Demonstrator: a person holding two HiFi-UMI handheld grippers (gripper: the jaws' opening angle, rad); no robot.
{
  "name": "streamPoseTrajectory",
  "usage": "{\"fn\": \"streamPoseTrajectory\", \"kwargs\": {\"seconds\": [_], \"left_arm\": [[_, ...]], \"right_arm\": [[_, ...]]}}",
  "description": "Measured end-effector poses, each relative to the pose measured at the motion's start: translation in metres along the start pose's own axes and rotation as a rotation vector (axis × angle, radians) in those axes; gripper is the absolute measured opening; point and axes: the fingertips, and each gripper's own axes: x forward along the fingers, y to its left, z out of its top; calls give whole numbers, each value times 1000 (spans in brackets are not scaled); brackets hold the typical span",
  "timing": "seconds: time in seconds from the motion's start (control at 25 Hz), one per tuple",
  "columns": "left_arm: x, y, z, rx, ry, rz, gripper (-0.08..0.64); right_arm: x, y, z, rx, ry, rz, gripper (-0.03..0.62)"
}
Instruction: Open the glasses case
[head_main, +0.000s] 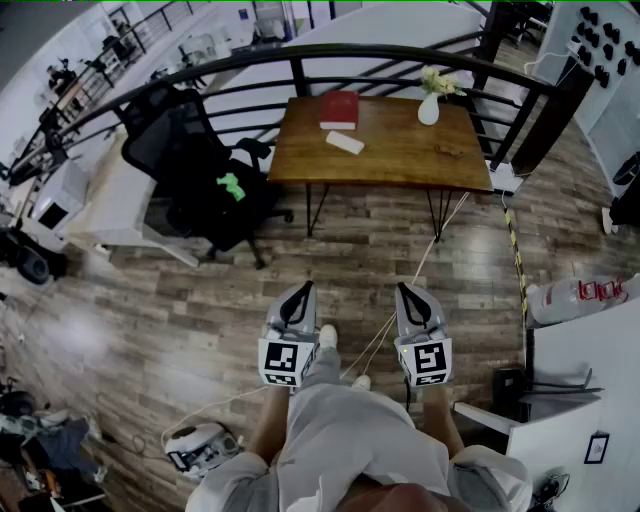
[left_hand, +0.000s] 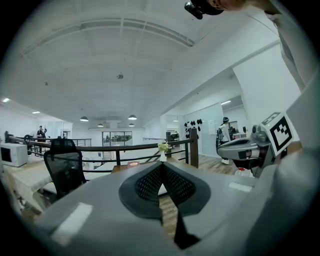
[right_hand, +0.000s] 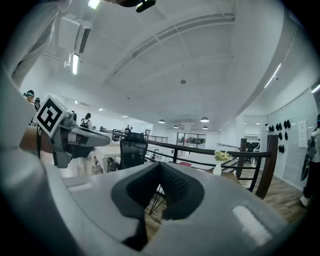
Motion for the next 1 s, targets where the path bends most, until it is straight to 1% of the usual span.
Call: {"fn": "streamPoseTrajectory", "kwargs": {"seconds": [0.16, 0.28, 0.52, 0.64, 0.76, 1.0], "left_arm": [[12, 6, -1, -8, 5, -11, 20], [30, 18, -4, -9, 8, -23, 20], [75, 57, 5, -8, -14, -47, 20], [97, 78, 1, -14, 2, -56, 20], [117, 96, 6, -11, -20, -75, 20], [150, 133, 7, -25, -16, -104, 20]], "right_arm": [[13, -3, -2, 40, -12, -4, 3], [34, -3, -3, 30, -3, 0, 3], [92, -5, 9, 9, 3, 12, 3], [123, -11, 10, 1, 8, 3, 3], [150, -14, 11, 0, 17, -9, 3], [201, -16, 18, -1, 24, -29, 3]]}}
